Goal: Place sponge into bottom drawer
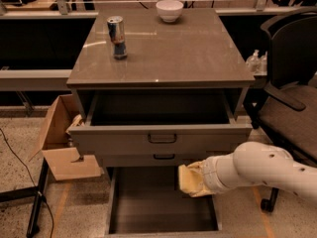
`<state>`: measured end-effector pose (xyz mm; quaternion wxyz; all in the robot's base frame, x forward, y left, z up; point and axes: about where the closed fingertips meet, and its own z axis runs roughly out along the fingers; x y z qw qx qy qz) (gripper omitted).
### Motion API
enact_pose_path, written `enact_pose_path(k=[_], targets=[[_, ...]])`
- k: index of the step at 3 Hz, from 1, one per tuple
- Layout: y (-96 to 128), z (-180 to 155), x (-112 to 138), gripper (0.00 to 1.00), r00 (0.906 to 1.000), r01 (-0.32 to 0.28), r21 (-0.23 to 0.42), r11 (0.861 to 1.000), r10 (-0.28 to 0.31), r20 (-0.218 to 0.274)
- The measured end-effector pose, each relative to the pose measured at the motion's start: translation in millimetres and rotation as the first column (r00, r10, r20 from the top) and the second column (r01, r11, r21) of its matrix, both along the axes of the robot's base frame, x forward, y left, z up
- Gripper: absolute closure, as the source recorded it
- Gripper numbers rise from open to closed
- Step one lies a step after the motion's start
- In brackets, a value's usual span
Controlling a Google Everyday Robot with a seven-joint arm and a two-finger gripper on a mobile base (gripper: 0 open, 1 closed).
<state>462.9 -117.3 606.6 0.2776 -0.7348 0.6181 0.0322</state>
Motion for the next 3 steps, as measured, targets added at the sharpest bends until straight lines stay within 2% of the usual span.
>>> enact_pose_path(k=[1,2,3], targets=[[0.6,7.7,19.7,1.0,0.9968,0.023,0.006,1.0,-0.023,0.076],[0.7,7.9,19.6,1.0,0.9968,0.023,0.007,1.0,-0.024,0.076],[4.9,-23.0,26.3,1.0,0.997,0.025,0.041,0.999,-0.028,0.072]])
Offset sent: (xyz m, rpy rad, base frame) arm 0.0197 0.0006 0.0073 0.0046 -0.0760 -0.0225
